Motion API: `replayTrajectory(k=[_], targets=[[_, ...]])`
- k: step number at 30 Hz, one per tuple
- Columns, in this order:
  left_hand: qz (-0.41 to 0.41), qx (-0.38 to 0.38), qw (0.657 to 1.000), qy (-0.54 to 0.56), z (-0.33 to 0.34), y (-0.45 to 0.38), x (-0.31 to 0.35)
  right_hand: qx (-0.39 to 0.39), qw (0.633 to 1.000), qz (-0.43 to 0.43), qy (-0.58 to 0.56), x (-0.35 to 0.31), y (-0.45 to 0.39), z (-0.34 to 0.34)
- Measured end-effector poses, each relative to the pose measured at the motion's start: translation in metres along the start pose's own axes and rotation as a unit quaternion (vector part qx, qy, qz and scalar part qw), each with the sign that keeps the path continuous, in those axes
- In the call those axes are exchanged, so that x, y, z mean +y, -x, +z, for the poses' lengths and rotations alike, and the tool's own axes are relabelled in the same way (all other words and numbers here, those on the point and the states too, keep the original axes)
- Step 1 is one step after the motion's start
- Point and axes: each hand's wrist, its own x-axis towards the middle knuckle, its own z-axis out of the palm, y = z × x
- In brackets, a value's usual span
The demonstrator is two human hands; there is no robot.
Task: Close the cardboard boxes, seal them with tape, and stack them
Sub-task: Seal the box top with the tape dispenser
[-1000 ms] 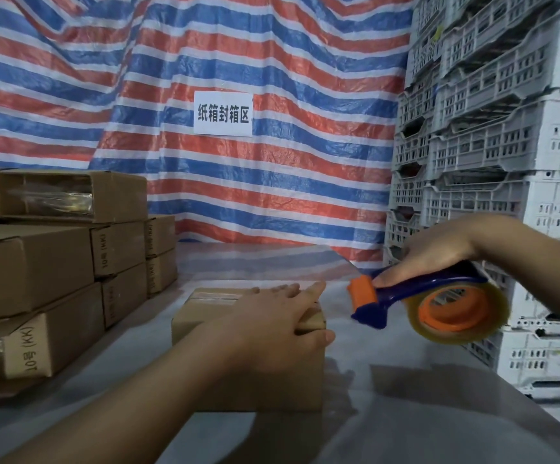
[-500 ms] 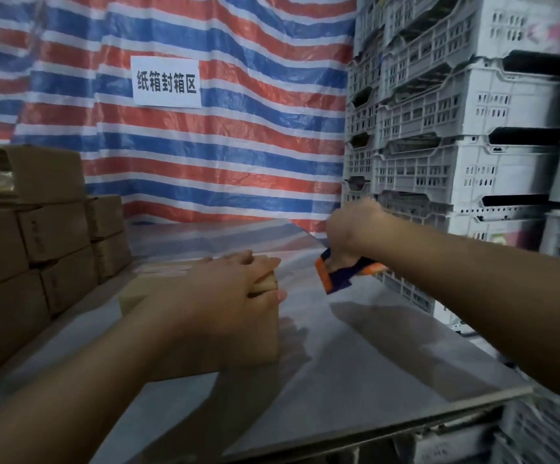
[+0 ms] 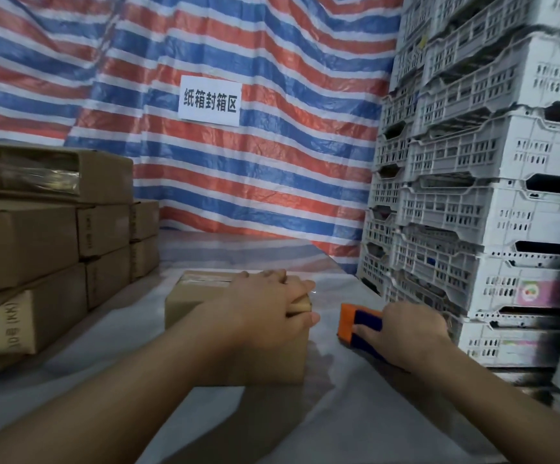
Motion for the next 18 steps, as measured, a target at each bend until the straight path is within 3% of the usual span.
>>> replayTrajectory(k=[6, 8, 10, 12, 14, 18], targets=[[0.006, -0.004, 1.0, -0.009, 0.0, -0.001, 0.001, -0.035, 0.999, -0.022, 0.029, -0.005, 0.013, -0.01], [0.007, -0.002, 1.0, -0.008, 0.0, -0.001, 0.001, 0.012, 0.999, -0.041, 0.026, -0.008, 0.012, -0.029], [0.005, -0.001, 1.0, -0.006, 0.001, -0.002, 0.001, 0.089, 0.99, -0.051, -0.092, -0.014, 0.009, -0.046], [-0.001, -0.004, 1.0, -0.009, 0.001, -0.002, 0.002, 0.092, 0.951, -0.045, -0.292, -0.023, 0.004, -0.057], [-0.006, -0.009, 1.0, -0.014, 0.001, -0.003, 0.002, 0.016, 0.885, -0.013, -0.466, -0.036, 0.001, -0.062], [-0.009, -0.011, 1.0, -0.017, -0.001, -0.002, 0.004, -0.154, 0.765, 0.074, -0.621, -0.059, 0.002, -0.05]])
